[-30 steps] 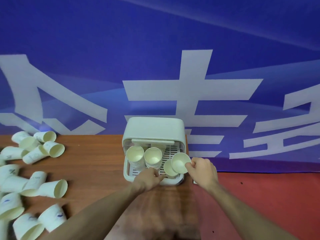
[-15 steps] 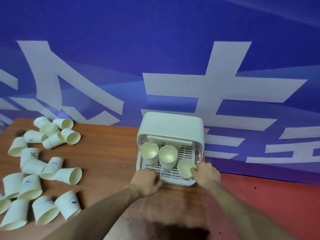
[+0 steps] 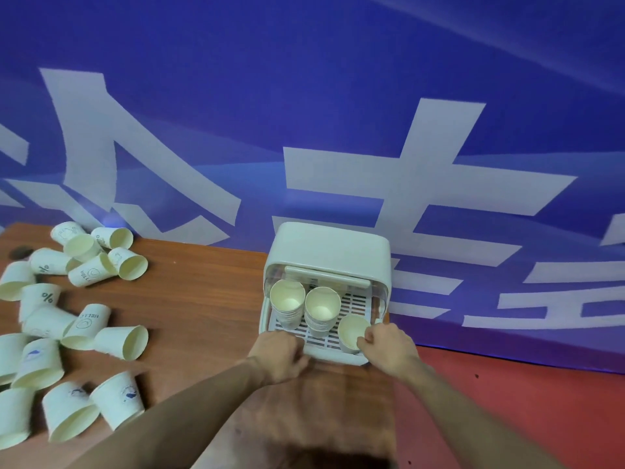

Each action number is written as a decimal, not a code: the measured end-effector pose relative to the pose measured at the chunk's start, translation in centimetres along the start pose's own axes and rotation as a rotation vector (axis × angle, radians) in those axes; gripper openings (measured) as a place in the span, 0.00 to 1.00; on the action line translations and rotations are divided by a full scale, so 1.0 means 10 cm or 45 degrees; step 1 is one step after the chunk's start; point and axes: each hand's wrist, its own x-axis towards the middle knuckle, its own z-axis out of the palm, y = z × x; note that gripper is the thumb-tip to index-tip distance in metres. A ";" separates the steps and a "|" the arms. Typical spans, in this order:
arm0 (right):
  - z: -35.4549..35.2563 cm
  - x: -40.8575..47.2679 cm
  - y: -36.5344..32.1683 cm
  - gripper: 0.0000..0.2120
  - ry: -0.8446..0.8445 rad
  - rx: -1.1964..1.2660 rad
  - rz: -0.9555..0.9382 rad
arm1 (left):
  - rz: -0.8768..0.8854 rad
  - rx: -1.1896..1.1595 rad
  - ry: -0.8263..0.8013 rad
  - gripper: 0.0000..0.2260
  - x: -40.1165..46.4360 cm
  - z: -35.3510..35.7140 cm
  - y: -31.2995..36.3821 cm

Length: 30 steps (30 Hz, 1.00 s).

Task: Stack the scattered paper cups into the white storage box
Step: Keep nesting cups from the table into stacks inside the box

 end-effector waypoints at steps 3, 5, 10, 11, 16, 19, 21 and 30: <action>-0.02 -0.15 -0.23 0.12 -0.007 0.063 -0.157 | -0.007 0.025 0.051 0.16 -0.14 -0.08 -0.06; -0.04 -0.22 -0.42 0.12 0.024 0.085 -0.246 | -0.024 0.009 0.086 0.15 -0.22 -0.16 -0.14; -0.06 -0.37 -0.96 0.08 0.068 0.065 -0.400 | -0.098 -0.034 0.210 0.15 -0.54 -0.34 -0.47; -0.06 -0.39 -1.07 0.08 0.094 0.044 -0.424 | -0.110 -0.026 0.233 0.16 -0.61 -0.36 -0.56; 0.00 -0.42 -1.49 0.10 0.121 -0.019 -0.491 | -0.214 0.030 0.264 0.18 -0.96 -0.44 -1.00; 0.05 -0.43 -1.74 0.11 0.121 -0.044 -0.531 | -0.290 0.009 0.258 0.18 -1.15 -0.43 -1.26; 0.09 -0.42 -1.92 0.12 0.127 -0.075 -0.572 | -0.334 0.007 0.246 0.18 -1.27 -0.41 -1.40; 0.37 -0.33 -2.89 0.13 0.032 -0.174 -0.661 | -0.503 -0.098 0.234 0.18 -1.89 -0.25 -2.21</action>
